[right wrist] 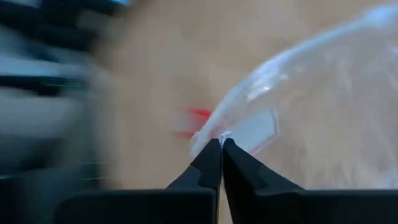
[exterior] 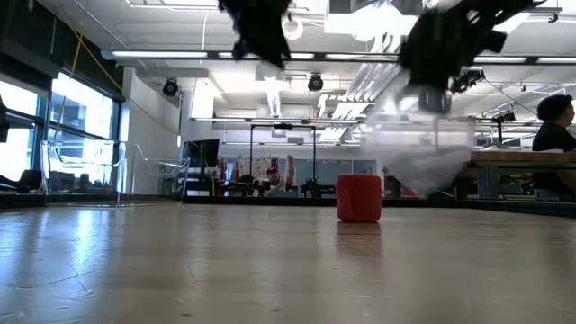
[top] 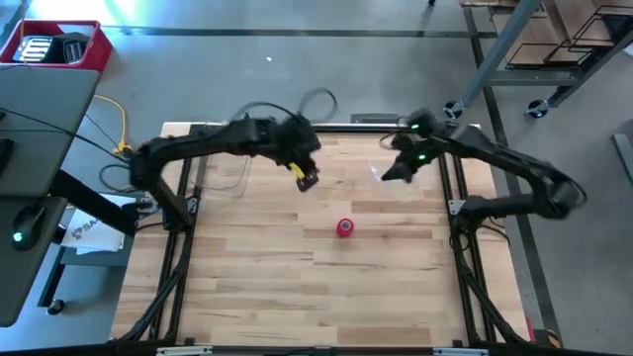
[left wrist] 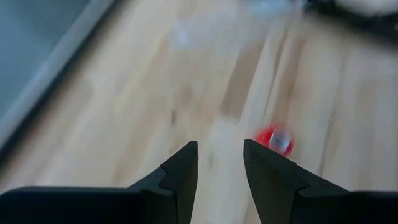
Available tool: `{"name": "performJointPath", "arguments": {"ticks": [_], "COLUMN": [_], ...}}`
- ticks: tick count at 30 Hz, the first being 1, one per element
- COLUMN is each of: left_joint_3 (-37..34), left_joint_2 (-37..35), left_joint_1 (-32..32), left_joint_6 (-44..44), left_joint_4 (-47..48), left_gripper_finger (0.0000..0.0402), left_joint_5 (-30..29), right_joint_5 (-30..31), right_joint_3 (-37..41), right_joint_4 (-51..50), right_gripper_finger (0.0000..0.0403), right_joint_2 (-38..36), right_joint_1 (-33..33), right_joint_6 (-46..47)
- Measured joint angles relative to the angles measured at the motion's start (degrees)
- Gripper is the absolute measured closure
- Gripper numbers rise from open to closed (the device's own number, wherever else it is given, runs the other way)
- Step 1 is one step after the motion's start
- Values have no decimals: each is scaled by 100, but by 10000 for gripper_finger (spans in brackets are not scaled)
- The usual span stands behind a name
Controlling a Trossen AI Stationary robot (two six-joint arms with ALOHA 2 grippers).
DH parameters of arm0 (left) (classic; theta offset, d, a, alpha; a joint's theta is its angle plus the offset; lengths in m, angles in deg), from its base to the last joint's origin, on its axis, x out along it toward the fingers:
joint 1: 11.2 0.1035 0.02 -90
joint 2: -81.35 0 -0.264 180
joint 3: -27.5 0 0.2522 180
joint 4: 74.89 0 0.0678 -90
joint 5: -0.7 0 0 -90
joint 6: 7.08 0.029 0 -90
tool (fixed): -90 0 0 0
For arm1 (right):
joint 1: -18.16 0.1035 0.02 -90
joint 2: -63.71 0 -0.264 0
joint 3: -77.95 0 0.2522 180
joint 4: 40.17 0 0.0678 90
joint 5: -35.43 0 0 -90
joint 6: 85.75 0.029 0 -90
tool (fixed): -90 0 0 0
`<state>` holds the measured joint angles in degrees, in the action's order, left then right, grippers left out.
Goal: Roll bandage
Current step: Open the transparent zip bag
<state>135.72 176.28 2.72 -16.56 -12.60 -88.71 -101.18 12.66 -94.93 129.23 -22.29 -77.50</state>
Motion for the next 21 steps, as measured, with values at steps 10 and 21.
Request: {"name": "performJointPath", "arguments": {"ticks": [10, 21], "left_joint_3": [14, 8], "left_joint_2": [-1054, -572], "left_joint_1": [358, 307], "left_joint_6": [-229, -670], "left_joint_4": [-2625, -4038], "left_gripper_finger": [278, 222], "left_joint_5": [149, 705], "right_joint_5": [-1562, -1318], "right_joint_3": [-7, -11], "right_joint_4": [4365, 6565], "right_gripper_finger": [402, 403], "right_joint_2": [-1449, -1352], "right_joint_1": [455, 1066], "right_joint_6": [3462, 4546]}}
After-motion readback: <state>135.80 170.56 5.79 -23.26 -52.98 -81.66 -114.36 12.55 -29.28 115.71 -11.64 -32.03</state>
